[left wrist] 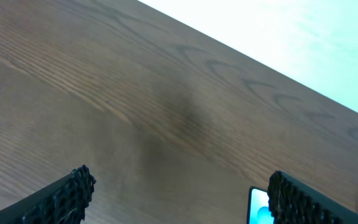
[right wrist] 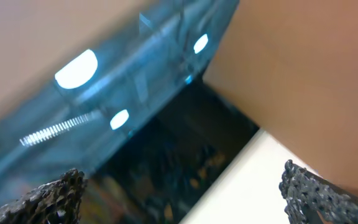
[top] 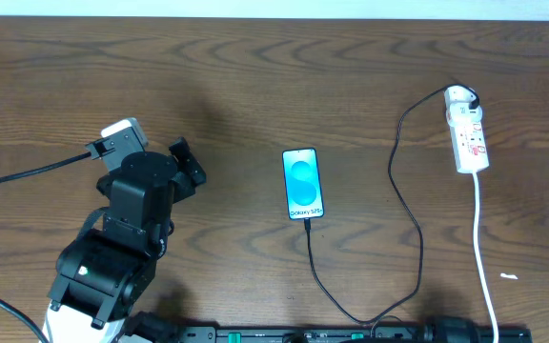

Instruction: Plug charger to phone and switch on socket

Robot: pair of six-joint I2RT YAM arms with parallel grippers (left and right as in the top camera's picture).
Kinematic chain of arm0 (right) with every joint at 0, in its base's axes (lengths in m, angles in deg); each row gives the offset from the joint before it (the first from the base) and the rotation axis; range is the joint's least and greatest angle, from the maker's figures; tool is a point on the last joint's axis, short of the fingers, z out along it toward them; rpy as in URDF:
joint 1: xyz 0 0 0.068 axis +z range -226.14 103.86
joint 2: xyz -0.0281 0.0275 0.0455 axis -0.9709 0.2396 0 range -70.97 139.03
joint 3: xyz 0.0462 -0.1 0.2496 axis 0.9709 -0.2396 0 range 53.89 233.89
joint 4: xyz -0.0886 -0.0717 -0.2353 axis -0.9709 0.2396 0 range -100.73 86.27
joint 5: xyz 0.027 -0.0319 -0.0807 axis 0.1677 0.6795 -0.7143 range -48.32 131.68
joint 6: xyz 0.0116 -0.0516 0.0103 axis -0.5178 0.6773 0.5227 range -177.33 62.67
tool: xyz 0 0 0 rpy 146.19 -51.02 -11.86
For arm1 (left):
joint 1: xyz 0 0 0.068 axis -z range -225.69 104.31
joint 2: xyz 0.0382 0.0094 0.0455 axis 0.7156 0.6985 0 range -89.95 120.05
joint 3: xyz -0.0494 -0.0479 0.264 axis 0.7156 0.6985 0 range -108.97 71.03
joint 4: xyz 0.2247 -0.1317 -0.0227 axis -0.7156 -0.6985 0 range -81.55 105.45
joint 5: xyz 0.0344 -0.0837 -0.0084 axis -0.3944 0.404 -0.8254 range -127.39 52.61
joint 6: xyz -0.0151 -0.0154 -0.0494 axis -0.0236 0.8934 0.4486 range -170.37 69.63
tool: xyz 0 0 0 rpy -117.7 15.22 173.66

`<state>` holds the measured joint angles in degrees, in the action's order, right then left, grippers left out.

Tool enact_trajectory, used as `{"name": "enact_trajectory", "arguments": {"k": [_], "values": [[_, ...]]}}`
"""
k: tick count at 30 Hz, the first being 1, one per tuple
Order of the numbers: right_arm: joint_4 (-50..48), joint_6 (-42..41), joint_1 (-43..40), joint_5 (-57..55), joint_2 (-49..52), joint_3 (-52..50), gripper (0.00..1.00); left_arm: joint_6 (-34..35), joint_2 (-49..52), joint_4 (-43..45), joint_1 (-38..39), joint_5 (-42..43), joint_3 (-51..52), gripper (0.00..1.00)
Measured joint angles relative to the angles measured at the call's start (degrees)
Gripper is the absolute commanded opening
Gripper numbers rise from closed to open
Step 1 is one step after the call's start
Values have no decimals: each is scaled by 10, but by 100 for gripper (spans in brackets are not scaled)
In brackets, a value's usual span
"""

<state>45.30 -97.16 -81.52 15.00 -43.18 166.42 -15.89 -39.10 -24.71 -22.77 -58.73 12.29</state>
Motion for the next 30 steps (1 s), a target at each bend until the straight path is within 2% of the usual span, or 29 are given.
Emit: {"name": "enact_trajectory", "arguments": {"k": [10,23,27,30], "values": [[14,0,0,-20,-108,6,99,0,0,0,0,0,0,92],[24,2,0,-21,-131,1,99,0,0,0,0,0,0,91],[-9,44,0,13,-131,-16,99,0,0,0,0,0,0,91],[-51,108,0,65,-132,-44,99,0,0,0,0,0,0,92]]}}
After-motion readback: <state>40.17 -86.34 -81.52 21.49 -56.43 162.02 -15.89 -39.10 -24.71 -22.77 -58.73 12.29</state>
